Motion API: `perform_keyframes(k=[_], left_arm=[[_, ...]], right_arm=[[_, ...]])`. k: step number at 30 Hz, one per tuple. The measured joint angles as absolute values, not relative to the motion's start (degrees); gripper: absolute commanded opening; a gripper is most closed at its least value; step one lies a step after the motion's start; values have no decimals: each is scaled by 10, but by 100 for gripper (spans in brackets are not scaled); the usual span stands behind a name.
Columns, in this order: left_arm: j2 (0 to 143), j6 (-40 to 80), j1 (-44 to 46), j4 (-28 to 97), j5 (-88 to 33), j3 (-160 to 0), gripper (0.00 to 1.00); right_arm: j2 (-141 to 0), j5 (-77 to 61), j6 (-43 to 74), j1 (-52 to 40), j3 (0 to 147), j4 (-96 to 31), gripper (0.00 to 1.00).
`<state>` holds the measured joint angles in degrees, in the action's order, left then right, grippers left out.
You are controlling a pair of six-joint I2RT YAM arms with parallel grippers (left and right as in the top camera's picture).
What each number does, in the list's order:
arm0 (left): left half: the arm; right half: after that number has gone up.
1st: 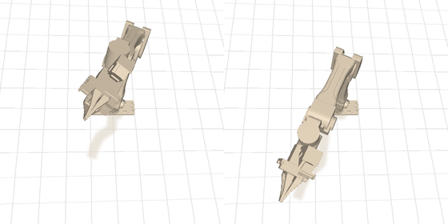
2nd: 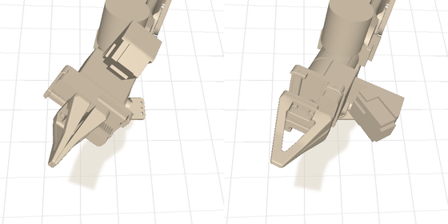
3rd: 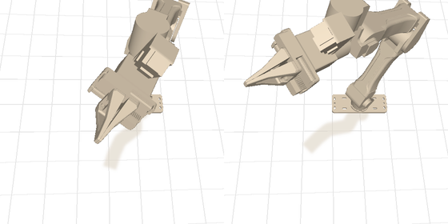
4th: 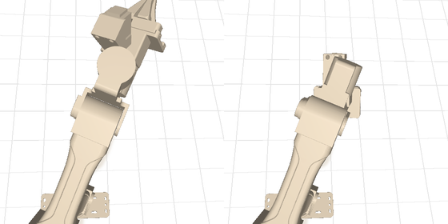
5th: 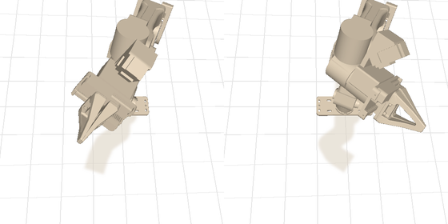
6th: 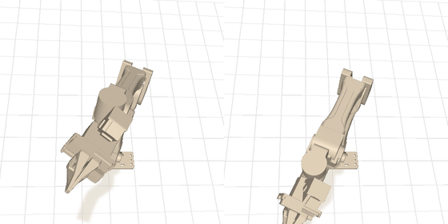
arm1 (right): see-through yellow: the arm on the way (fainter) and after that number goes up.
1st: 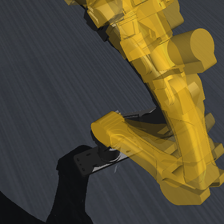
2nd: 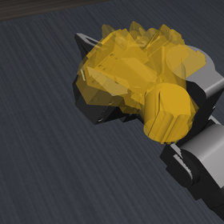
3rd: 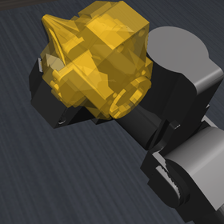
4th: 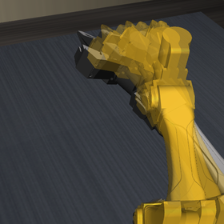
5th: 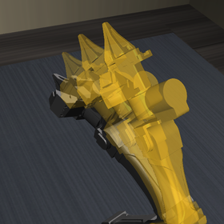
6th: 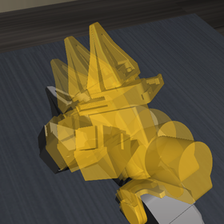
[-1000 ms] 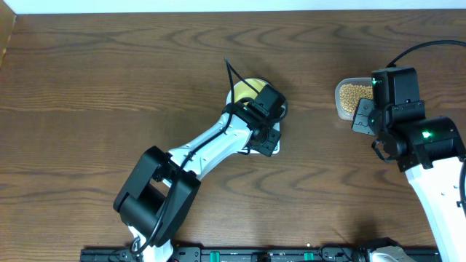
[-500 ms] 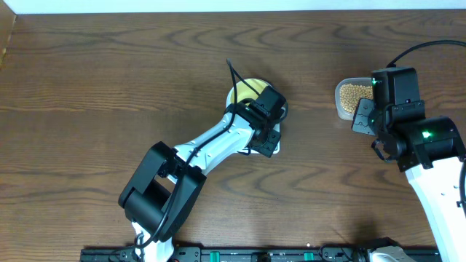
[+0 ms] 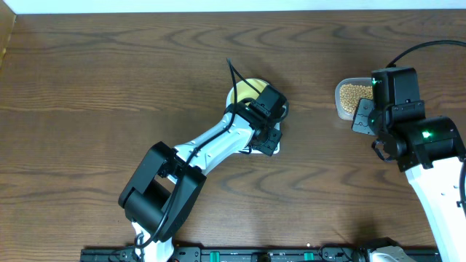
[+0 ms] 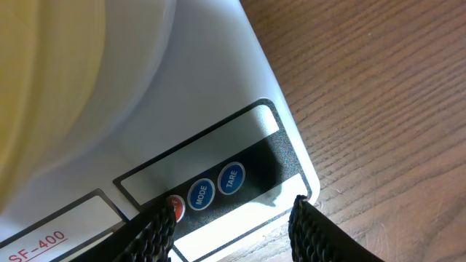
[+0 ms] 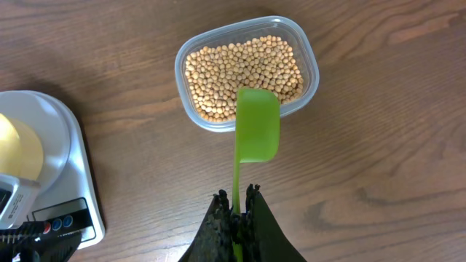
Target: Scoop item into bowl and weigh 50g on scale
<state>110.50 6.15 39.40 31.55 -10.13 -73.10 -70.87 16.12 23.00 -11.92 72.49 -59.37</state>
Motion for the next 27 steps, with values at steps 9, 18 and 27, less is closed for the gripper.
perform_keyframes(k=[9,18,27], left_arm=[[1112,61,394,315,-101,-731,53],[1114,61,394,316,-100,-731,53],[1067,62,394,328,-101,-731,54]], right_arm=[[-709,161,230,-119,725,-594,1],[-708,161,230,-119,725,-594,1],[-709,161,230,-119,725,-593,1]])
